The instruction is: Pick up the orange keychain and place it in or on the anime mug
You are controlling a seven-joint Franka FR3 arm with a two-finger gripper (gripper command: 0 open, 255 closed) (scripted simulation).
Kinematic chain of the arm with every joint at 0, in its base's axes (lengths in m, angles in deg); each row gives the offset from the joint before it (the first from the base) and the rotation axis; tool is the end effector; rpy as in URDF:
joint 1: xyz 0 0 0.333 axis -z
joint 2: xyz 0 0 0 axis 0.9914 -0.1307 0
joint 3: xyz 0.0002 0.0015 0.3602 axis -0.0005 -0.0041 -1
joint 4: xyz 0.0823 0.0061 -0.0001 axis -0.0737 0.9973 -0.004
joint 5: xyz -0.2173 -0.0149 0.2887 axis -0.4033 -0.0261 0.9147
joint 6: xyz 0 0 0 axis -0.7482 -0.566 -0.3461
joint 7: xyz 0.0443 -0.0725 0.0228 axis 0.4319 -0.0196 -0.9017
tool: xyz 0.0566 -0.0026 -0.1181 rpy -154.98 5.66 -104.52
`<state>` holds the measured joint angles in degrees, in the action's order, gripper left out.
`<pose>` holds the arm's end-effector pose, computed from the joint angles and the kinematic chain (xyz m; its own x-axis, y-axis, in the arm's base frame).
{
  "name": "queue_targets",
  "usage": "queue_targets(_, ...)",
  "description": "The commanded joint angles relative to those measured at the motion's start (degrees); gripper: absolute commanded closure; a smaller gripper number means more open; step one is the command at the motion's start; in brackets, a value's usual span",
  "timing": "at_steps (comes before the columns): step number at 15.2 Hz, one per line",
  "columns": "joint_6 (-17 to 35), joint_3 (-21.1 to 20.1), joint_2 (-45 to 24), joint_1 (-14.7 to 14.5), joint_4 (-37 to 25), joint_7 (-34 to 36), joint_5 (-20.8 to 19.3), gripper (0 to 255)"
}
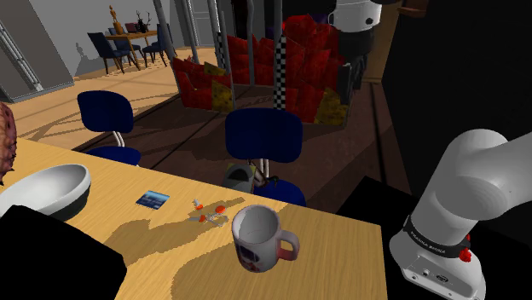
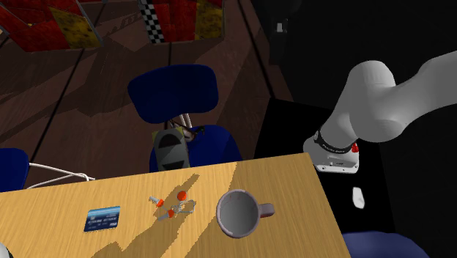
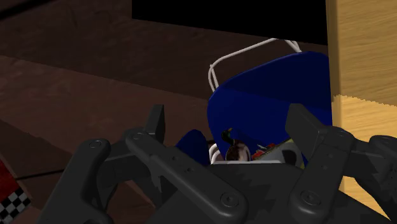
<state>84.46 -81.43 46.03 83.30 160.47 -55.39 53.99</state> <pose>0.2334 0.0029 0.5861 0.9915 0.1111 -0.0679 0.1192 -0.9844 0.1292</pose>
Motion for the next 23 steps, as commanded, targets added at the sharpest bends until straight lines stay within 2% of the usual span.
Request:
queue_targets(1,0.0,0.0,0.0,0.0,0.0,0.0,0.0,0)
queue_targets(7,7.18,-5.63,-5.76,-1.97,1.43,7.33,4.91,0)
queue_targets(13,14.64,-11.27,-13.91,-3.48,0.29,14.35,8.4,0)
queue_targets(18,20.55,-15.85,-22.23,-4.23,-2.64,20.26,9.64,0)
queue_targets(23,25.71,-20.17,-31.69,-4.64,-7.35,26.59,8.81,0)
